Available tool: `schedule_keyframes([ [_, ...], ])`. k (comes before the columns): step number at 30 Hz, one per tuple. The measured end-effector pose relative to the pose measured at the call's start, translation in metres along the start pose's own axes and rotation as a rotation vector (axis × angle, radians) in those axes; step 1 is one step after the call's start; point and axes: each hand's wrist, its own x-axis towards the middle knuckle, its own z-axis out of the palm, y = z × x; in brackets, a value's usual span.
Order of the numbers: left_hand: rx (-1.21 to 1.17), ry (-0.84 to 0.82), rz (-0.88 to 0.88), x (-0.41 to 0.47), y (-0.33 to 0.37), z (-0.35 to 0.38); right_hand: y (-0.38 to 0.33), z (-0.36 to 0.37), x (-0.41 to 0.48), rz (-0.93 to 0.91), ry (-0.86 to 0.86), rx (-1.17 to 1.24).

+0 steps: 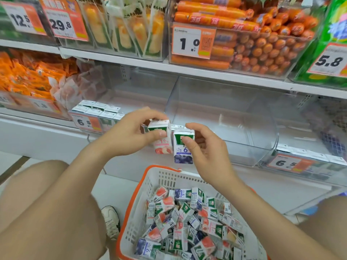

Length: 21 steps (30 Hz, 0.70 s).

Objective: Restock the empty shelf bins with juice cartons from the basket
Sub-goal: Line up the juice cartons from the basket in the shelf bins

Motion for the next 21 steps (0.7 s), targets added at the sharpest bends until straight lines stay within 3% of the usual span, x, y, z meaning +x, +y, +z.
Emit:
schedule_keyframes([
  [5,0.199,0.321,0.039,0.012,-0.016,-0.041,-0.027,0.026,0.028,-0.107,0.079,-0.012],
  [8,0.351,0.391,-0.011,0.030,-0.041,-0.060,-0.039,0.048,0.046,-0.140,0.096,-0.045],
  [12,0.521,0.278,-0.079,0.060,-0.077,-0.070,-0.044,0.072,0.070,-0.176,0.077,-0.102],
  [21,0.785,-0.213,-0.276,0.089,-0.124,-0.072,-0.032,0.096,0.090,-0.165,0.077,-0.102],
])
